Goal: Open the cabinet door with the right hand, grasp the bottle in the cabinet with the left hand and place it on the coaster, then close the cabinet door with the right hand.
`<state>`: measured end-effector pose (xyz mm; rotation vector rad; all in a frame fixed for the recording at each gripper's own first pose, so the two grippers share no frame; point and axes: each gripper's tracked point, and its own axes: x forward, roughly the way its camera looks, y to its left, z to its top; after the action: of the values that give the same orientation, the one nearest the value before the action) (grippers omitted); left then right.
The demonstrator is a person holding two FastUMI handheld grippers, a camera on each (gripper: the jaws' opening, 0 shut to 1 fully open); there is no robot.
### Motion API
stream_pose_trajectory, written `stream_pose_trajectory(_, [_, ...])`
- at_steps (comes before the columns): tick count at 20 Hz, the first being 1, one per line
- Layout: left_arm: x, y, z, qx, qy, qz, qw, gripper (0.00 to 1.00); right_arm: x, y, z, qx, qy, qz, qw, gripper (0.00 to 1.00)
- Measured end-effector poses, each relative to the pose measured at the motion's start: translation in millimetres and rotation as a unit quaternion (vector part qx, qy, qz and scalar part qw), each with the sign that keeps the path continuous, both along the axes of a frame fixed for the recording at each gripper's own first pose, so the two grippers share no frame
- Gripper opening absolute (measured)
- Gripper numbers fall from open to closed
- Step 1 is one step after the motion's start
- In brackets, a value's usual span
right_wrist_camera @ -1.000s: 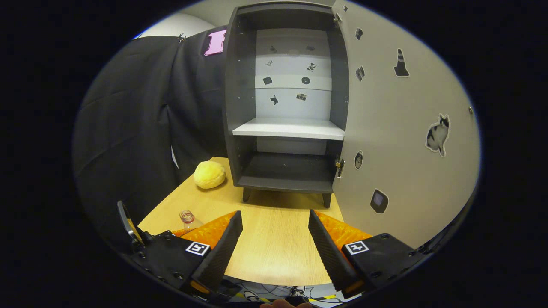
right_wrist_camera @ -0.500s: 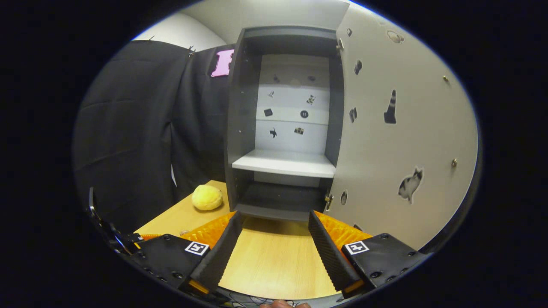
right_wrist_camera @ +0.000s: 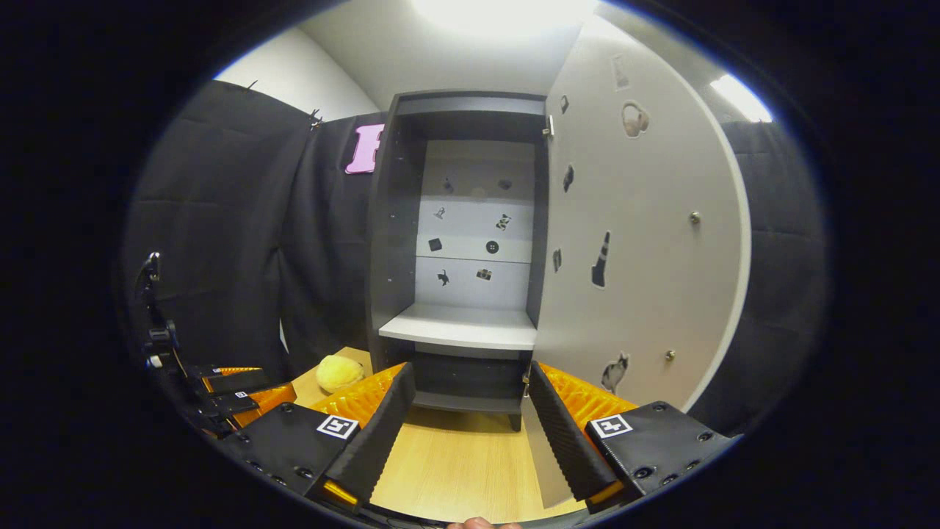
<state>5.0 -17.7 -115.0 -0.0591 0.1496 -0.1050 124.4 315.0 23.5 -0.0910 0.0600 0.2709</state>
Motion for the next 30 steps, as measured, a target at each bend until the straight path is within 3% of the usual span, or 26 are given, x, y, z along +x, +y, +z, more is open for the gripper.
stream_pose_trajectory(4, [23,-20,29,0.011,-0.006,-0.015,1.0,0.91,-13,-43,27,0.006,-0.018,-0.043,0.999,0.99])
stream_pose_trajectory(10, [44,-53,40,-0.012,-0.009,-0.024,1.0,0.89,-36,-100,51,0.039,-0.026,-0.058,0.997,0.99])
stream_pose_trajectory(12, [43,-57,43,0.006,-0.011,-0.005,1.0,0.89,-34,-124,53,0.045,-0.027,-0.055,0.997,0.94])
stream_pose_trajectory(15, [43,-72,44,0.013,-0.016,0.035,0.999,0.89,-20,-160,57,0.056,-0.027,-0.043,0.997,0.94])
stream_pose_trajectory(16, [39,-75,44,0.014,-0.016,0.051,0.998,0.89,-16,-176,59,0.059,-0.029,-0.04,0.997,0.99])
stream_pose_trajectory(18, [28,-74,47,0.023,-0.013,0.094,0.995,0.88,-6,-206,64,0.069,-0.031,-0.037,0.996,0.94])
stream_pose_trajectory(20, [10,-79,52,0.023,-0.017,0.131,0.991,0.89,20,-226,67,0.071,-0.03,-0.033,0.996,0.98])
stream_pose_trajectory(22, [-11,-82,53,0.024,-0.016,0.164,0.986,0.88,43,-234,71,0.088,-0.025,-0.013,0.996,0.93])
stream_pose_trajectory(25, [-41,-89,50,0.035,-0.014,0.199,0.979,0.94,54,-240,71,0.101,-0.013,0.015,0.995,0.98])
stream_pose_trajectory(29, [-69,-92,47,0.04,-0.011,0.233,0.972,0.89,65,-220,68,0.105,0.003,0.057,0.993,0.98])
stream_pose_trajectory(30, [-72,-91,47,0.042,-0.008,0.241,0.97,0.89,66,-215,67,0.107,0.008,0.067,0.992,0.93])
